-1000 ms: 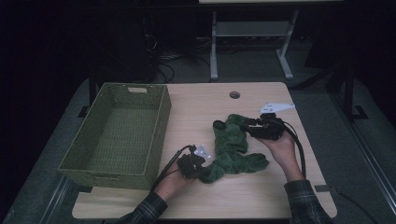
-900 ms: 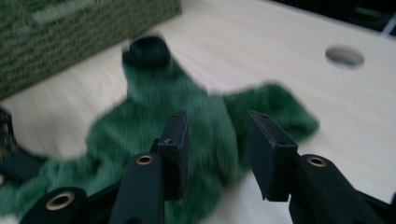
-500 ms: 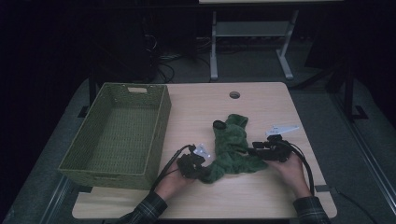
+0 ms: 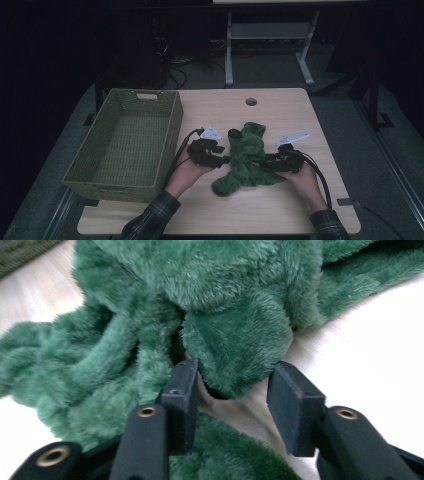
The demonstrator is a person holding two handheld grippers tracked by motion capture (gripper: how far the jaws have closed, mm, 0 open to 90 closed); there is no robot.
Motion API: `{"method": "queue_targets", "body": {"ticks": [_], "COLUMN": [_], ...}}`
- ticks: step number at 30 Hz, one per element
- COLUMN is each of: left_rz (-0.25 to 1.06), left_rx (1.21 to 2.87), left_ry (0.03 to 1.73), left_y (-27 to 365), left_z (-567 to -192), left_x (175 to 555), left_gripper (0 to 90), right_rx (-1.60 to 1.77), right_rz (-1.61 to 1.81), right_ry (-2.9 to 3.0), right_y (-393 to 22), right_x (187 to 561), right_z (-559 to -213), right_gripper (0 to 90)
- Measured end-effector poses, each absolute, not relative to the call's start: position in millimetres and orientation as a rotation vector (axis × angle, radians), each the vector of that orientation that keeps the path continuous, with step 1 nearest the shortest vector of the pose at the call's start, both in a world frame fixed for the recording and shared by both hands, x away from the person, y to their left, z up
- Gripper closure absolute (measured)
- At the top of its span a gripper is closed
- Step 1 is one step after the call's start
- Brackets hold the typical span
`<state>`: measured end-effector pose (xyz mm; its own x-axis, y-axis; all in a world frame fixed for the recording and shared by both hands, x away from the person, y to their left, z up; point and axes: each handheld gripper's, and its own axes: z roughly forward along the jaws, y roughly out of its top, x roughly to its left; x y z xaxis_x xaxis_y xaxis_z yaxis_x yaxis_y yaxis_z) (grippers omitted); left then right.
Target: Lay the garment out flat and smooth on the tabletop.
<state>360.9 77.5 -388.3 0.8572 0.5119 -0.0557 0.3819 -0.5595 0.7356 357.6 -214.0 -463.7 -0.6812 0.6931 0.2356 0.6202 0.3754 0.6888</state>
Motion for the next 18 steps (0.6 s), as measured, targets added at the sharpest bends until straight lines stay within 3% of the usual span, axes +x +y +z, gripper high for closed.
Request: {"method": "queue_targets", "body": {"ticks": [4,11,16,18], "left_rz": [0.239,0.217,0.187,0.178], "left_rx": [2.193,2.168,2.254,2.266], "left_ry": [0.664,0.703,0.701,0.701], "left_y": [65.9,47.4,41.2,43.4], "left_z": [-380.4,-386.0,-398.7,-399.3], "left_x": [381.1,409.6,413.8,412.8], "left_gripper": [49.4,44.8,80.8,83.7], "right_rx": [1.175,1.125,1.08,1.06], "right_rz": [1.175,1.164,1.17,1.169], "right_ry": [2.519,2.494,2.45,2.429], "right_y": [-212.9,-213.7,-215.5,-218.0], "right_x": [357.9,356.9,353.2,352.4], "right_z": [-464.3,-458.9,-450.4,-446.7], "right_gripper": [74.9,82.2,83.8,84.1]}}
